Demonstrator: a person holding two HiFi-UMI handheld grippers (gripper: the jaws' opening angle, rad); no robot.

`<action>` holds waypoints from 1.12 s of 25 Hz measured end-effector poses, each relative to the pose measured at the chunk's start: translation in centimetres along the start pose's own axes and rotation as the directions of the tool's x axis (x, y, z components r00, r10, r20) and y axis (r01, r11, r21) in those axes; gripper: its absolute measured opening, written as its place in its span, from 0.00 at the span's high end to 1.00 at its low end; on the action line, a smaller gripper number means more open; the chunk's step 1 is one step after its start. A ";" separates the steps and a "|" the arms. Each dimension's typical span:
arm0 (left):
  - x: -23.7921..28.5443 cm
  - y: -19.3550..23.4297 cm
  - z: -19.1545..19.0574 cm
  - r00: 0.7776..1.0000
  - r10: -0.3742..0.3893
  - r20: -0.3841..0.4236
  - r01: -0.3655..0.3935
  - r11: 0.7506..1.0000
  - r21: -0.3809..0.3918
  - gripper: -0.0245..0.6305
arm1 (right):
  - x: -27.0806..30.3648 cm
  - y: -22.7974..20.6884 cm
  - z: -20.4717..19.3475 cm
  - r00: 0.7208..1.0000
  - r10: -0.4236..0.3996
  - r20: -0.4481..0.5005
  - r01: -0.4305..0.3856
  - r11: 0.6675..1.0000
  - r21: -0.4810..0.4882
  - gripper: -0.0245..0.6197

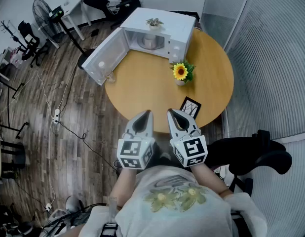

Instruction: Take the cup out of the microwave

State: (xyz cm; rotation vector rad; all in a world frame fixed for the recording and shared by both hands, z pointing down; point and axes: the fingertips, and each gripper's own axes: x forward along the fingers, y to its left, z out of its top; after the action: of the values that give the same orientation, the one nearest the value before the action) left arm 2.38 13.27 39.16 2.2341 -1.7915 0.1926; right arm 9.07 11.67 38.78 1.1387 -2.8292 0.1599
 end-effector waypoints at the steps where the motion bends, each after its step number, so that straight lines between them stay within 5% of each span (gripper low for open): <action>1: 0.0 0.0 -0.2 1.000 -0.004 -0.002 0.004 1.000 -0.001 0.96 | 0.0 0.1 -0.1 1.000 0.000 -0.004 0.000 1.000 0.000 0.94; 18: 2.6 2.3 0.2 0.999 -0.053 -0.006 0.053 0.999 -0.012 0.94 | 2.8 -0.9 -0.3 0.998 -0.059 -0.010 0.059 0.998 0.022 0.94; 24: 4.3 3.3 1.1 0.998 -0.055 0.003 0.055 0.998 0.027 0.60 | 4.3 -1.4 -0.2 0.998 -0.066 -0.018 0.067 0.998 0.022 0.94; 28: 5.4 4.3 0.9 0.999 -0.046 -0.016 0.047 0.998 0.051 0.56 | 5.4 -1.9 -0.3 0.997 -0.073 -0.027 0.073 0.997 0.026 0.94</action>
State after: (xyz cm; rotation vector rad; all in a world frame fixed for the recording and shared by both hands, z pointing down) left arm -0.60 7.10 40.30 2.3006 -1.7439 0.2482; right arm 6.47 6.67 39.89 1.2342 -2.7660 0.2068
